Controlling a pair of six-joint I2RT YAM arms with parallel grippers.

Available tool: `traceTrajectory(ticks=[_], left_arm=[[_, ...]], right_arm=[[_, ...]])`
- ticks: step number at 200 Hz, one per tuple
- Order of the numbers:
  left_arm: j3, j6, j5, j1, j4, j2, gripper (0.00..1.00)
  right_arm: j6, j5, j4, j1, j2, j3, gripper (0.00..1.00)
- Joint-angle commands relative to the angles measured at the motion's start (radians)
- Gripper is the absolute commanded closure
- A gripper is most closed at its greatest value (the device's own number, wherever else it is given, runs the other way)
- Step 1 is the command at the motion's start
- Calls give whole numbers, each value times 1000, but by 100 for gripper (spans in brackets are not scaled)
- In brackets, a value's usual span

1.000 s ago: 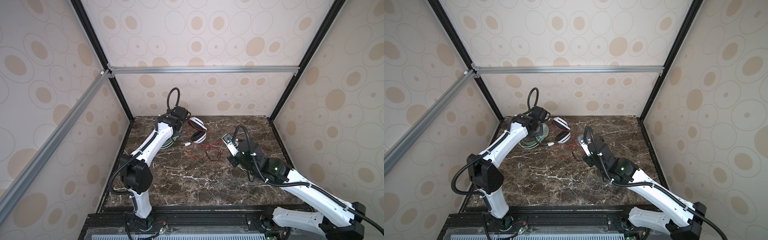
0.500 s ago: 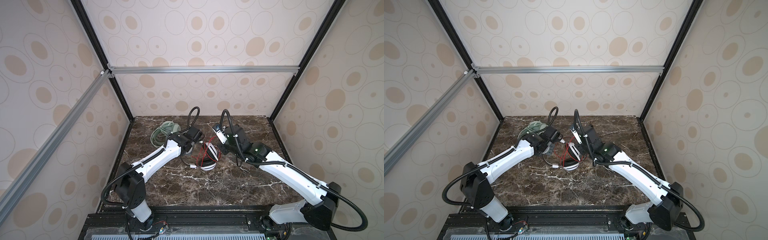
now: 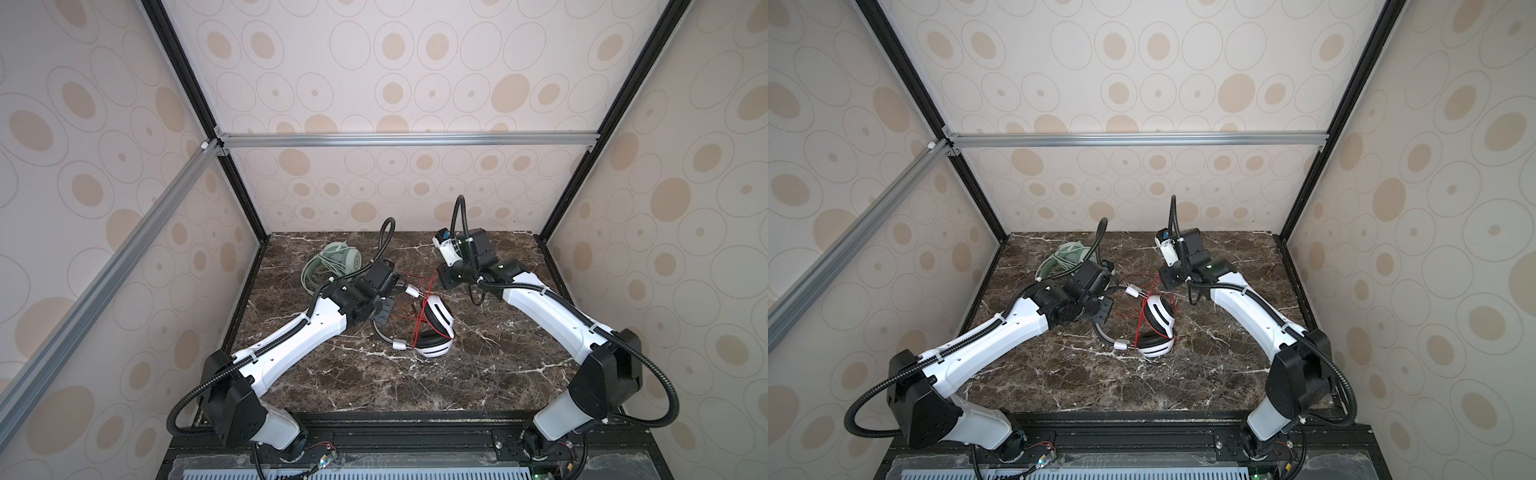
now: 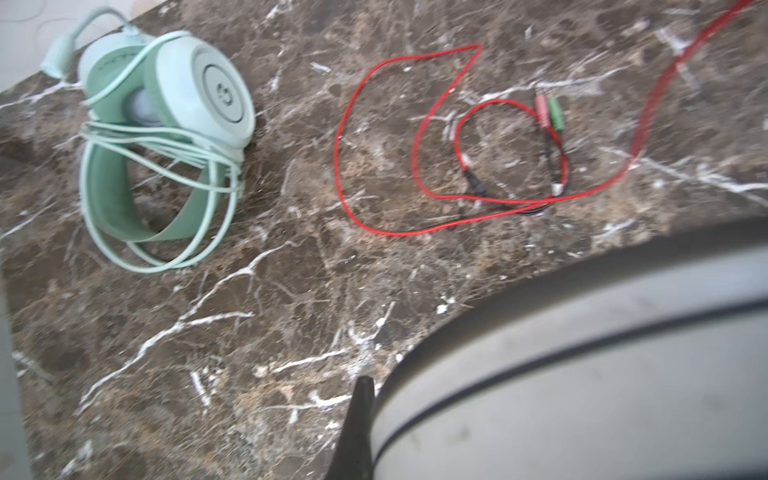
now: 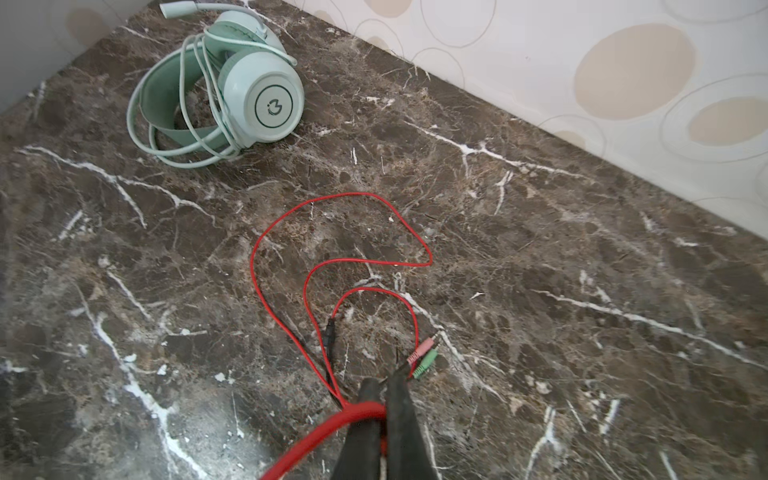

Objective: Wrap the headphones

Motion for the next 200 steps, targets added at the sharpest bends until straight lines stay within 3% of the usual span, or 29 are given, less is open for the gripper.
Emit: traceTrajectory(ticks=[1,24,54,86,95,111,156,200], left_arm=[[11,16,109,-13,59,-59,100],[2,8,138,-13,70,-75,100],[56,-36,179,-12,65,-47,100],[144,-98,196,-13,31,9,100],[163,-112,208,-8,23,19,100],[203,-146,239,5,4,46,100],[360,-217,184,22,-87,123,100],[471,-283,137,53,-157,174,100]], right_arm=[[79,-126,27,-43,24,23,100],[117,-215,56,-69,16,-16,95],[136,-370,78,-104,-5,-76,64],[215,-493,195,-162,-79,-221,47],[236,-502,224,-173,-107,-261,38],[252,-492,226,-181,-164,-317,31],[342,-394,287,-183,-404,-603,20],[411,-482,322,-183,-482,-745,19]])
